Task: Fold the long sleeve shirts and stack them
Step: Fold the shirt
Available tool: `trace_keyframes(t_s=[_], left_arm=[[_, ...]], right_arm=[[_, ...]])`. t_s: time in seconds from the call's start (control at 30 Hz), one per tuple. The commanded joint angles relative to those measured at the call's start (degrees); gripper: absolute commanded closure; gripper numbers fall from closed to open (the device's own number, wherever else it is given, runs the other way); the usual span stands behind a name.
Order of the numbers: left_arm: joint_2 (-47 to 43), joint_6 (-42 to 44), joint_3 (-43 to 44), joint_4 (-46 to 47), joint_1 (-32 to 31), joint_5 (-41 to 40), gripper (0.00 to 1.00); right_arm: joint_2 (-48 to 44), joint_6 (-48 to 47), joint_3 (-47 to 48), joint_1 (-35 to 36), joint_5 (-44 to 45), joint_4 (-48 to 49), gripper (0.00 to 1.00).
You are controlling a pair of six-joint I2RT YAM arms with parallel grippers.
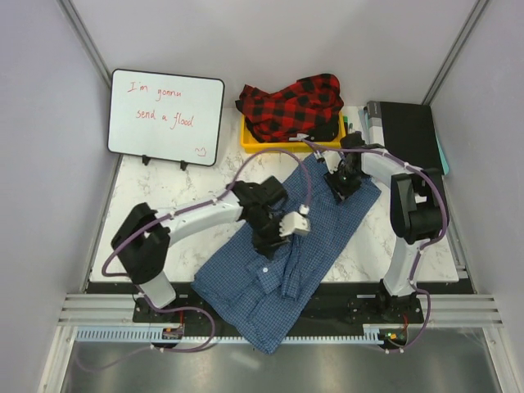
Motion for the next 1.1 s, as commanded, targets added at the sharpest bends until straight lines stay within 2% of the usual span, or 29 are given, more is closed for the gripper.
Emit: trace_keyframes(t_s=[0.0, 0.07, 0.13, 0.3, 0.37, 0.53, 0.97, 1.07], left_arm=[[-3.64, 10.34, -7.22, -3.38, 10.24, -10.85, 0.59], [-3.56, 13.95, -8.98, -2.58, 13.67, -13.24, 0.59], [-4.69, 15.62, -9.08, -2.31, 15.36, -11.24, 0.57], [-9.52, 15.36, -10.04, -3.1, 15.37, 1.67, 0.47], [-11.28, 13.62, -13.1, -0.04, 14.23, 2.92, 0.44], [-7.52, 4.58, -14.35, 3.13, 12.73, 2.66, 0.48], [-0.92, -3.09, -14.62, 4.37, 9.39, 4.85, 0.5], [-0.74, -4.5, -15.4, 5.07, 9.48, 4.07, 0.58]], right_arm=[[-1.47, -0.84, -1.14, 1.78, 1.96, 3.37, 0.58], [-1.38, -0.66, -1.23, 2.3, 1.97, 3.46, 0.58], [-1.73, -0.66, -1.32, 2.31, 2.23, 3.28, 0.58], [-6.81, -1.28, -1.06, 2.31, -0.92, 0.31, 0.59], [-9.45, -1.28, -1.41, 2.13, -4.26, -0.41, 0.59], [-13.6, 0.13, -2.2, 2.31, -7.79, -2.17, 0.6], [-7.71, 1.1, -2.99, 2.57, -7.53, -0.59, 0.62], [-7.27, 0.75, -3.25, 2.57, -6.91, -0.32, 0.62]])
